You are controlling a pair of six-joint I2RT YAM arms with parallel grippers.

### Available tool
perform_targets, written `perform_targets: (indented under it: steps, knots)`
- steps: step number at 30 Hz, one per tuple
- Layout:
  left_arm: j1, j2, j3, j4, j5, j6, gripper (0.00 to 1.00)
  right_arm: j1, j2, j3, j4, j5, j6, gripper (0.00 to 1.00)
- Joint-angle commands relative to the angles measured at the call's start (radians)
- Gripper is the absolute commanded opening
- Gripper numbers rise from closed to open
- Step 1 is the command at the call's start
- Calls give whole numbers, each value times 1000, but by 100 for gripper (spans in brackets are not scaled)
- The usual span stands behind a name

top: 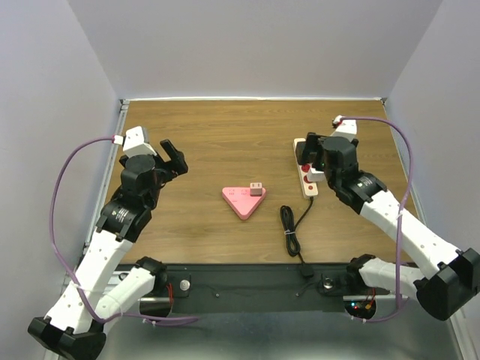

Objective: Insert the plug

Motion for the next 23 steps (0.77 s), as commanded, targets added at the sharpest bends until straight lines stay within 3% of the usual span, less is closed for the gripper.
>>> perform_targets:
  steps: [1,8,23]
  knots:
    - [6,-21,59,-17,-69,13,99,-151,-47,-36,58,-85,-18,100]
    - [8,-49,77,-31,-132,22,99,-315,-187,-109,64,-43,-1,100]
    - [8,-71,94,20,-164,64,99,-327,-310,-143,61,52,-42,100]
